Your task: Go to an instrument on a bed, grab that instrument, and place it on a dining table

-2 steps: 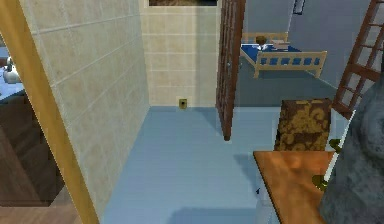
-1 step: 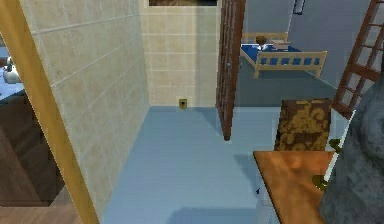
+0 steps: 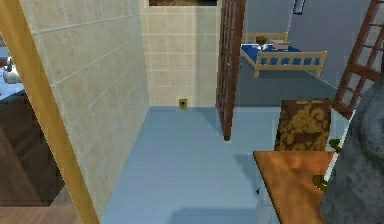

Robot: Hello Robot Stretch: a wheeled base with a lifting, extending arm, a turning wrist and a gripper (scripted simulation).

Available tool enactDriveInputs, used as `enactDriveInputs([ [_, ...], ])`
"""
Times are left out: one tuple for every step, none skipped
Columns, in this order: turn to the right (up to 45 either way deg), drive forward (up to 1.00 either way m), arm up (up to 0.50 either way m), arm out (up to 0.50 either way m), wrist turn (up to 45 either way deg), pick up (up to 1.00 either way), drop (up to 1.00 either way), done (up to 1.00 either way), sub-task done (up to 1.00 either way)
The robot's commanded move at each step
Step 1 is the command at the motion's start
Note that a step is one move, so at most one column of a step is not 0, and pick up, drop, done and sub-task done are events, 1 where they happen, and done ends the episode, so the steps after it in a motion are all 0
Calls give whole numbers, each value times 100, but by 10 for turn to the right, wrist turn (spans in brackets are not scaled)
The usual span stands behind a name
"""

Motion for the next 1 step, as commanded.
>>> enactDriveInputs([
  [0,0,0,0,0,0,100,0,0],
])
